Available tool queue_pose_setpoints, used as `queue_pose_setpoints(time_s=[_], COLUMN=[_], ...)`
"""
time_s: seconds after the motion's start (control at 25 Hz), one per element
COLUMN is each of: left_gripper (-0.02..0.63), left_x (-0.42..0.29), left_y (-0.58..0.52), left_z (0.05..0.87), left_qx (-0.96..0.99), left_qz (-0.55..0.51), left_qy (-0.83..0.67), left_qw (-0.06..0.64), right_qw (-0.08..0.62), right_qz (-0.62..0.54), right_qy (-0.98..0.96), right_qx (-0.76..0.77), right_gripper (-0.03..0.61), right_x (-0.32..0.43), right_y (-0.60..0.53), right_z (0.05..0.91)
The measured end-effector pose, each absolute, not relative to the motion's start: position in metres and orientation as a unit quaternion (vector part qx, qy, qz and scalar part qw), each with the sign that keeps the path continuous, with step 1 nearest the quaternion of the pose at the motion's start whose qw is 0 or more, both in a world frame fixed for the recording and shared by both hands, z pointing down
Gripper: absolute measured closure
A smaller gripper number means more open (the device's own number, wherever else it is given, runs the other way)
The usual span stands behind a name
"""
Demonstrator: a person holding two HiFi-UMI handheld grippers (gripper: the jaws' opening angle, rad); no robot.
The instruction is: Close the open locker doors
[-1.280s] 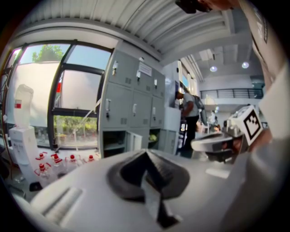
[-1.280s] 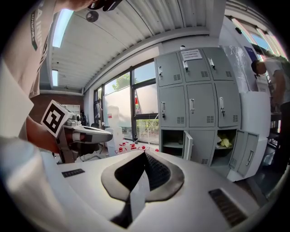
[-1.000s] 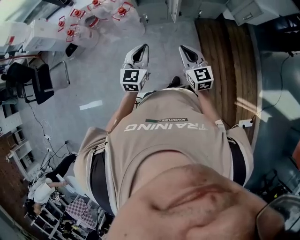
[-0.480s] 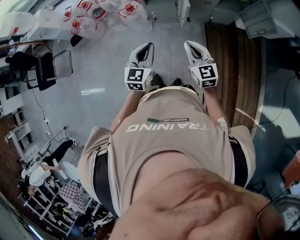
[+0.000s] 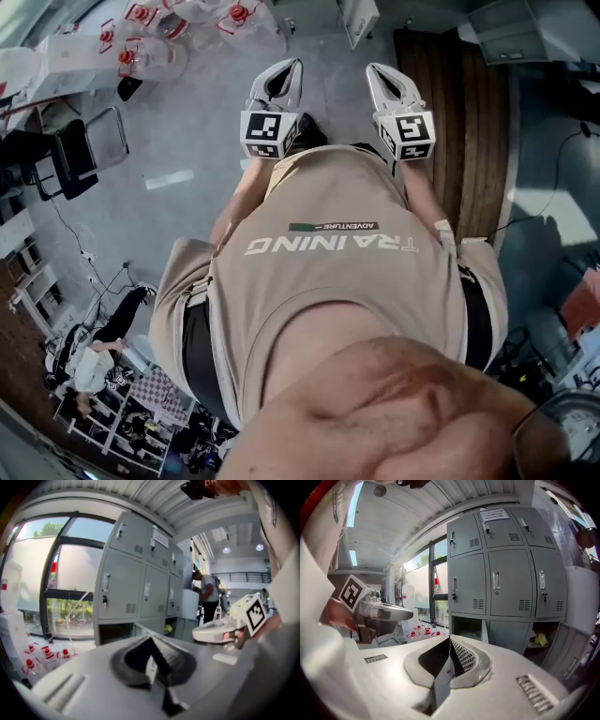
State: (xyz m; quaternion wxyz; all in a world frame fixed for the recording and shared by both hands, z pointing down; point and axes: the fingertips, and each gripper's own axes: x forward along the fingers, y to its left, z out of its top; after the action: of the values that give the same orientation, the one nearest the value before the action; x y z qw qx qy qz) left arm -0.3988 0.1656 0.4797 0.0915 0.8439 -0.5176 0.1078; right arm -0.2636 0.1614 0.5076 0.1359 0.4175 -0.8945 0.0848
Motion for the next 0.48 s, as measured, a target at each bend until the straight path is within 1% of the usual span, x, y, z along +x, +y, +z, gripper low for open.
queue_pose_setpoints(time_s=[0.12, 0.28, 0.48], left_gripper=[0.618, 0.618, 0.618], left_x=[-0.396, -0.395, -0.401], left_y=[0.143, 0.131, 0.100], left_z=[0.476, 0.491, 0.505], left_qx=[0.859, 0.876, 0.881], left_qz=[0.104, 0.105, 0.117], left_qy=[-0.494, -0.460, -0.447], left_qw=[0.081, 0.095, 0.099], right_qw=[0.146, 0.132, 0.131], right_qz=[0.095, 0.129, 0.133], right_qy=[-0.882, -0.857, -0.845], right_qx=[0.437, 0.481, 0.502], right_gripper=[0.563, 0.563, 0.563], right_x=[-0.263, -0.266, -0.268], right_y=[0.141, 0.114, 0.081], right_z=[0.517, 0.524, 0.530])
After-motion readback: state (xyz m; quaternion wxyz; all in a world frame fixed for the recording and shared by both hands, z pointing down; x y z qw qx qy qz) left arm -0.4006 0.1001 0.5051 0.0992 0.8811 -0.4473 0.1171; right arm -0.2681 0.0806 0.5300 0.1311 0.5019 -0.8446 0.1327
